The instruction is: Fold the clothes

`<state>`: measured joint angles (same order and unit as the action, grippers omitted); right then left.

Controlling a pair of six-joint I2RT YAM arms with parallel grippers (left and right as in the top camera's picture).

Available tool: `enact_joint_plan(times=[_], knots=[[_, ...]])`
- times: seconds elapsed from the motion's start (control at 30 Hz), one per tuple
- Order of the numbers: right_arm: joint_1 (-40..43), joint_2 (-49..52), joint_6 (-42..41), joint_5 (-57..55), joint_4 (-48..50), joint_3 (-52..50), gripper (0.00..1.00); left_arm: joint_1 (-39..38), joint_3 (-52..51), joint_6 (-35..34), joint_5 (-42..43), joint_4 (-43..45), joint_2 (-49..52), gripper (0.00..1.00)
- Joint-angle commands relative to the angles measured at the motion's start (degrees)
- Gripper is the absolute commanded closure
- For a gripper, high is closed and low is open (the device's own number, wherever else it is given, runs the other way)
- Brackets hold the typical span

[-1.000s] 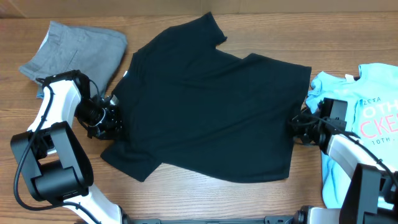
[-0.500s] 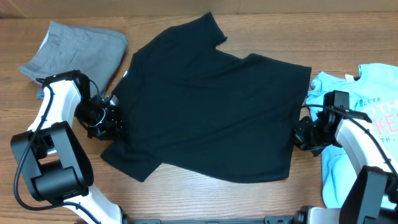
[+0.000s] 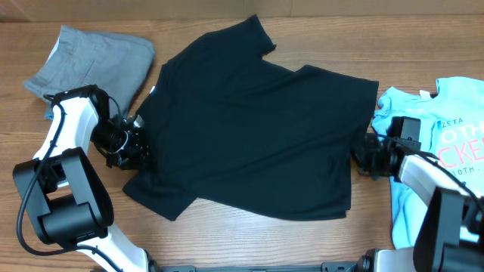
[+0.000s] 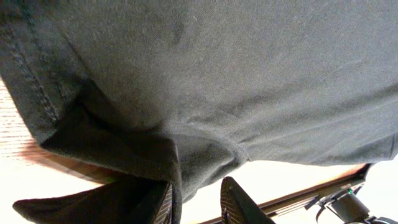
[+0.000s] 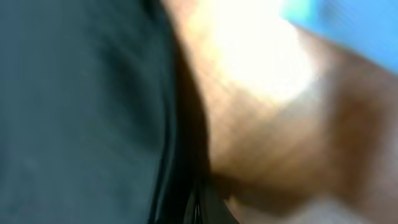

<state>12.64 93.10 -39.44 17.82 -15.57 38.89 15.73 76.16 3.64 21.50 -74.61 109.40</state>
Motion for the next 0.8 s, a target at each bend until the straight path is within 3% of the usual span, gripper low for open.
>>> enact_joint_plan(times=[0.0, 0.17, 0.2, 0.37, 0.53, 0.63, 0.77], knots=[[0.07, 3.02, -1.05, 2.29, 1.97, 0.09, 0.96, -0.42, 0.94, 1.70, 1.07, 0.13, -0.79, 0.72], [2.93, 1.22, 6.64, 7.80, -8.48, 10.19, 0.92, -0.42, 0.94, 1.73, 1.05, 0.09, -0.79, 0.72], [4.26, -0.44, 10.80, 9.55, -17.46, 15.08, 0.91, -0.42, 0.94, 1.73, 1.05, 0.09, -0.79, 0.72], [6.19, -5.51, 17.44, 9.20, -36.74, 23.47, 0.83, -0.42, 0.94, 1.73, 1.05, 0.11, -0.79, 0.72], [6.05, -9.73, 17.38, 7.58, -50.58, 24.17, 0.68, -0.42, 0.94, 1.70, 1.07, 0.04, -0.79, 0.73], [6.05, -9.73, 17.38, 4.04, -58.12, 23.15, 0.67, -0.39, 0.94, 1.73, 1.07, 0.09, -0.79, 0.73], [6.08, -9.73, 16.94, 3.74, -60.61, 18.95, 0.67, -0.39, 0.94, 1.73, 1.07, 0.11, -0.79, 0.73]])
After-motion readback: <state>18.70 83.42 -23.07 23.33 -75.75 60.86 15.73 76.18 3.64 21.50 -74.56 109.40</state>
